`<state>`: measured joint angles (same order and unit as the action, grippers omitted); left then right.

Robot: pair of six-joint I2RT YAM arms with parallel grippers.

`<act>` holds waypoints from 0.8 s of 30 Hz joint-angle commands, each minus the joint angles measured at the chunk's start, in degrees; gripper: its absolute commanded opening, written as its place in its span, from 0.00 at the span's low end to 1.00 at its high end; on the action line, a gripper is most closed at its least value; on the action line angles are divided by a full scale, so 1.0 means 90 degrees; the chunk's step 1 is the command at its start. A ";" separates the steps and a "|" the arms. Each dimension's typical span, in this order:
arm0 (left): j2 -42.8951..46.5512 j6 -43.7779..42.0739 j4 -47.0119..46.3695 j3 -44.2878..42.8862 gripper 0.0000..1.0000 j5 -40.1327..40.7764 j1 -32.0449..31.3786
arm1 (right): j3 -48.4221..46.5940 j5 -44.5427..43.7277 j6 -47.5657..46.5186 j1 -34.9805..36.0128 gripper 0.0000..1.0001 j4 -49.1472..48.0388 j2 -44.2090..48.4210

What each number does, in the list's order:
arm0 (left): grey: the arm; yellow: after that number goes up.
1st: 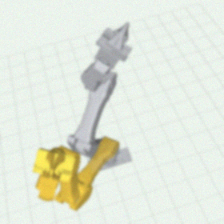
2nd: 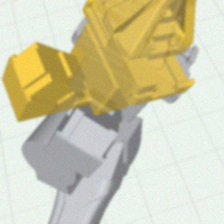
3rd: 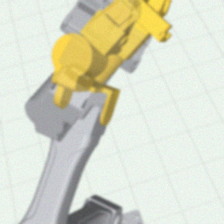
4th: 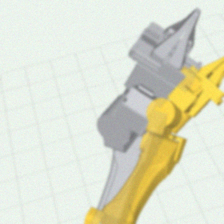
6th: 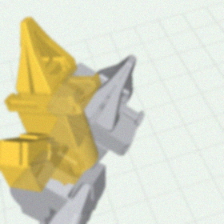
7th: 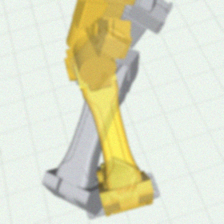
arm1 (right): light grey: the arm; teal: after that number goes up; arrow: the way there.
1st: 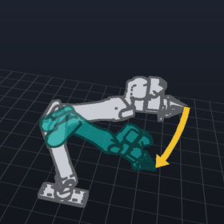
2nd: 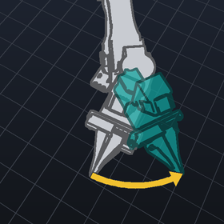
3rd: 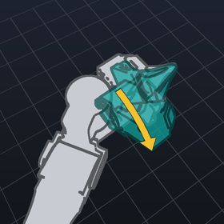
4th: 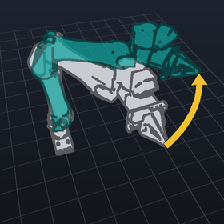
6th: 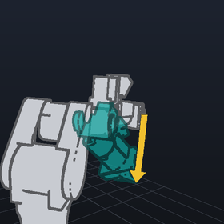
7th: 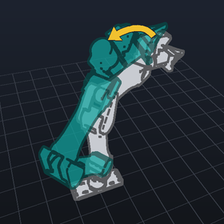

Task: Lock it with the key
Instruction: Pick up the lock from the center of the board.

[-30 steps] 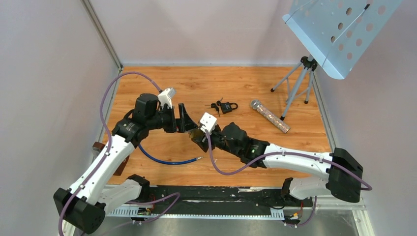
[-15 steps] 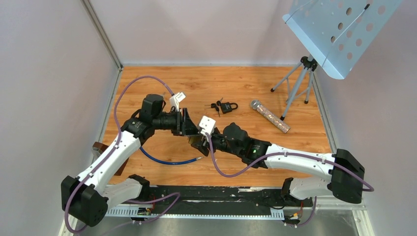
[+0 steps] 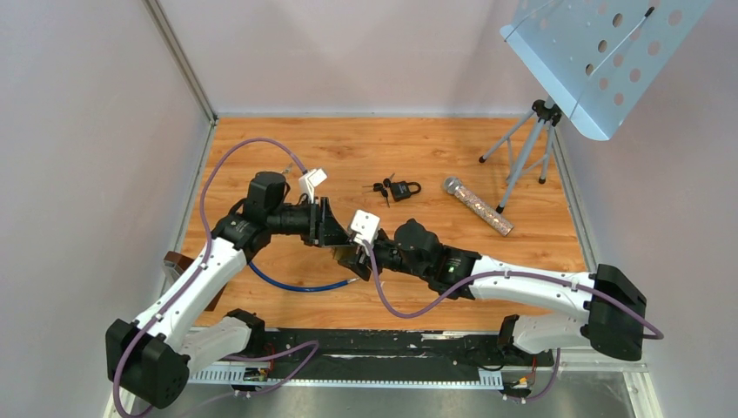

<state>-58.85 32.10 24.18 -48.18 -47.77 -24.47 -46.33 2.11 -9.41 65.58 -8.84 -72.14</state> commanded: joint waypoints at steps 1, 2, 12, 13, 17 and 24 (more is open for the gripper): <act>0.0025 -0.0014 0.0040 0.0022 0.47 -0.0527 -0.0044 | -0.0323 -0.0206 -0.0239 -0.0031 0.18 -0.0766 0.0271; 0.0020 -0.0022 0.0045 0.0022 0.45 -0.0555 -0.0045 | -0.0308 -0.0221 -0.0248 -0.0031 0.18 -0.0802 0.0274; -0.0234 -0.0103 0.0195 0.0139 0.54 -0.0777 -0.0045 | -0.0280 -0.0464 -0.0672 -0.0029 0.18 -0.1028 0.0220; -0.0316 -0.0171 0.0243 0.0114 0.52 -0.0779 -0.0045 | -0.0287 -0.0490 -0.0702 -0.0031 0.18 -0.1034 0.0181; -0.0456 -0.0295 0.0423 0.0009 0.32 -0.0687 -0.0045 | -0.0326 -0.0356 -0.0728 -0.0031 0.18 -0.0995 0.0099; -0.0465 -0.0065 0.0027 0.0015 0.07 -0.0688 -0.0038 | -0.0419 0.0036 -0.0620 -0.0031 0.19 -0.0690 -0.0039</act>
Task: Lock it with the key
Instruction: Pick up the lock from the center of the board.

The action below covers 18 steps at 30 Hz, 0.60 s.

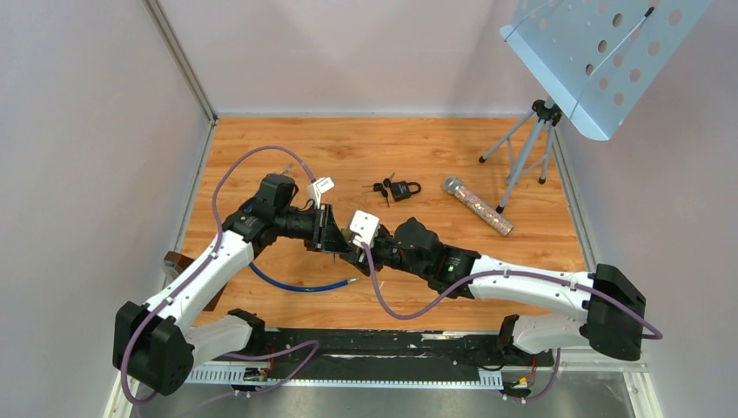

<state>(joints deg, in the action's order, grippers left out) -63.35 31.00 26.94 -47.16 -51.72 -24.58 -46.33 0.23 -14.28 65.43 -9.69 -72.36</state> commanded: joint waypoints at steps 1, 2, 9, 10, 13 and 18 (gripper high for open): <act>0.0041 0.0064 -0.0327 -0.0096 0.01 -0.0219 -0.0019 | -0.0466 0.0201 0.0007 -0.0014 0.21 -0.0513 -0.0046; 0.0072 0.0101 -0.0357 -0.0084 0.00 -0.0195 -0.0011 | -0.0526 0.0115 0.0121 -0.0013 0.24 -0.0390 -0.0083; 0.0415 0.0616 -0.0928 -0.0107 0.00 0.0307 0.0262 | -0.0214 0.0035 0.0931 -0.0128 0.75 -0.0183 0.0185; 0.0510 0.0678 -0.0955 -0.0155 0.00 0.0437 0.0295 | -0.0097 0.0046 0.1080 -0.0177 0.77 -0.0234 0.0343; 0.0624 0.0761 -0.0990 -0.0273 0.00 0.0565 0.0331 | 0.0371 0.0156 0.1528 -0.0373 0.84 -0.0463 0.0985; 0.0656 0.0854 -0.1091 -0.0421 0.00 0.0211 0.0348 | 0.1042 0.0254 0.2581 -0.0971 0.84 -0.0495 0.2106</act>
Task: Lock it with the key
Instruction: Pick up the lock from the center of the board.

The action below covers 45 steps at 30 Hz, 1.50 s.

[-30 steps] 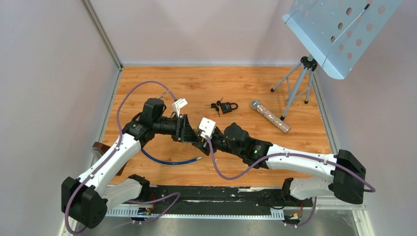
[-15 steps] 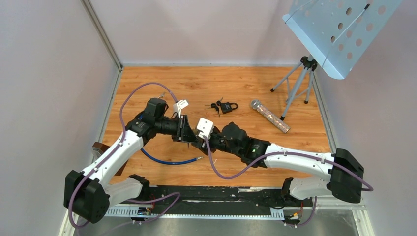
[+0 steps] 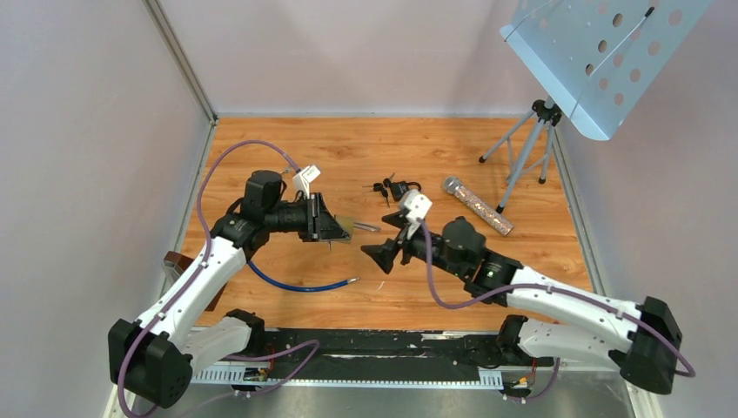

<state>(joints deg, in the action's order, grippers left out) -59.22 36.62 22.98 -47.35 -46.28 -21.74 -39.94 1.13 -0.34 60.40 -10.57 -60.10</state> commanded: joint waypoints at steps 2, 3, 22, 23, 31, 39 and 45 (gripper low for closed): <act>0.0229 0.0353 -0.0766 -0.0402 0.00 -0.0634 0.0035 | 0.0547 0.0360 0.1438 -0.0823 0.82 -0.0249 0.1072; 0.0263 0.0440 -0.0800 -0.0407 0.00 -0.0710 0.0034 | 0.0640 0.0578 0.1624 -0.1016 0.81 -0.0168 0.1193; 0.1158 0.1534 -0.0966 -0.0699 0.00 -0.1701 0.0031 | 0.0493 0.3449 0.1363 -0.1898 0.54 -0.1110 0.0925; 0.1187 0.1550 -0.0970 -0.0717 0.00 -0.1700 0.0032 | 0.0376 0.3575 0.1315 -0.1897 0.44 -0.1036 0.0793; 0.1218 0.1534 -0.0839 -0.0943 0.00 -0.1586 0.0027 | -0.0047 0.3994 0.1223 -0.1897 0.17 -0.0971 0.0418; 0.1305 0.0669 -0.0770 -0.0938 0.00 -0.1351 0.0032 | -0.0041 0.4718 0.2181 -0.1898 0.00 -0.1203 0.0606; 0.1249 -0.0199 -0.0699 -0.0739 0.00 -0.1269 0.0029 | -0.0061 0.4424 0.4496 -0.1897 0.00 -0.1660 0.0664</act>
<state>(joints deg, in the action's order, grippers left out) -48.03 41.39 19.55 -52.99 -58.57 -21.67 -38.00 41.10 24.88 43.16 -17.89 -55.51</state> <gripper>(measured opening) 0.298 0.048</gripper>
